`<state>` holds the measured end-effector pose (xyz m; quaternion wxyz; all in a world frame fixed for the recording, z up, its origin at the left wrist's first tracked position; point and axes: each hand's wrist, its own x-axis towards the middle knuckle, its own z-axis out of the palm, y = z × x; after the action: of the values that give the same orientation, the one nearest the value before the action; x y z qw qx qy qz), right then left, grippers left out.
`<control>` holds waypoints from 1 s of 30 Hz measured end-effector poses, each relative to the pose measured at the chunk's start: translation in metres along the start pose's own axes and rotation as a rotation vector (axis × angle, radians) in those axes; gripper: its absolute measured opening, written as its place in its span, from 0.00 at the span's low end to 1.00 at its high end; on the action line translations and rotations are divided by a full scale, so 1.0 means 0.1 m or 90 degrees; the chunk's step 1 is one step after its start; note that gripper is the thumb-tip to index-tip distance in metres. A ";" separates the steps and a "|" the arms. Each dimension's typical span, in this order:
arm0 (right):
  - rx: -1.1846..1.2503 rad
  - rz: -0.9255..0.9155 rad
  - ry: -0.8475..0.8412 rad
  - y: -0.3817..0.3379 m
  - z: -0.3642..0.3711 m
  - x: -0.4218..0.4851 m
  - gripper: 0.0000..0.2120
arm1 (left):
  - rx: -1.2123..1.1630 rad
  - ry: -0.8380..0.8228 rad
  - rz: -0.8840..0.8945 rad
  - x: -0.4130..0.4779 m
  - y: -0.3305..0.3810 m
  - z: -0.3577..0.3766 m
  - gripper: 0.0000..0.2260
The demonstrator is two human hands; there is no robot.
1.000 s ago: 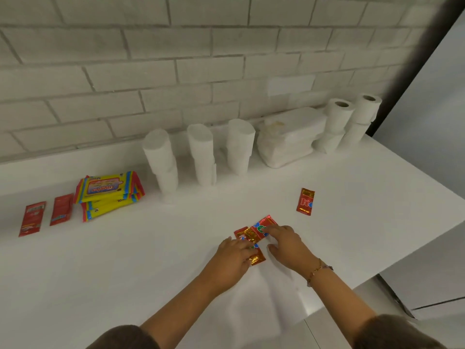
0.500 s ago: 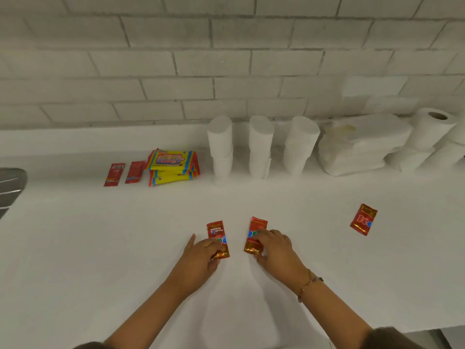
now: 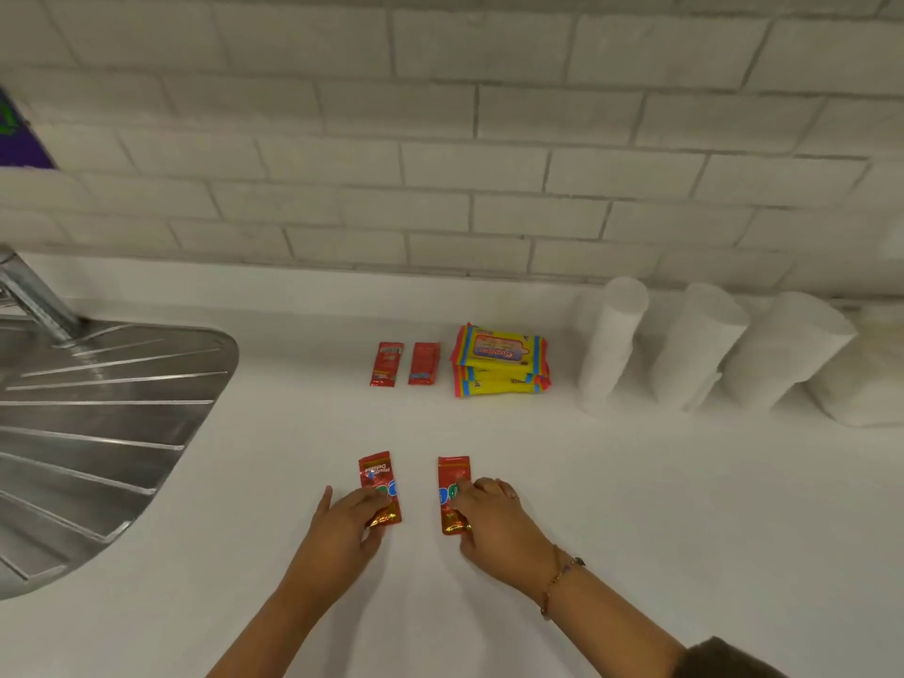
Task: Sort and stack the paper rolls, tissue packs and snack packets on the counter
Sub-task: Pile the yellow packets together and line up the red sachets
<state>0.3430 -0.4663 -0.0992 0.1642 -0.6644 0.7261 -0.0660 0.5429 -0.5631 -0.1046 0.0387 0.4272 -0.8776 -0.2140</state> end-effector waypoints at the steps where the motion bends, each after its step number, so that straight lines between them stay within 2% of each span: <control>1: -0.006 -0.005 -0.003 -0.12 0.02 0.14 0.22 | 0.007 -0.007 -0.009 0.05 -0.14 -0.08 0.18; 11: -0.049 0.008 -0.042 -0.92 -0.01 1.62 0.21 | 0.024 -0.036 -0.008 0.83 -1.21 -0.76 0.18; 19: 0.007 0.030 -0.045 -0.92 -0.13 2.52 0.20 | -0.029 0.004 0.039 1.58 -1.49 -0.95 0.17; 23: 0.015 0.042 -0.031 -0.86 -0.16 2.74 0.18 | -0.044 0.026 0.064 1.81 -1.46 -0.99 0.17; 30: 0.046 0.027 0.019 -0.80 -0.29 2.63 0.23 | -0.019 0.051 0.065 1.88 -1.40 -1.06 0.18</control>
<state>0.3928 -0.7378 -0.0869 0.1784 -0.6416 0.7395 -0.0985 0.5535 -0.8199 -0.0872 0.0909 0.3895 -0.8928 -0.2073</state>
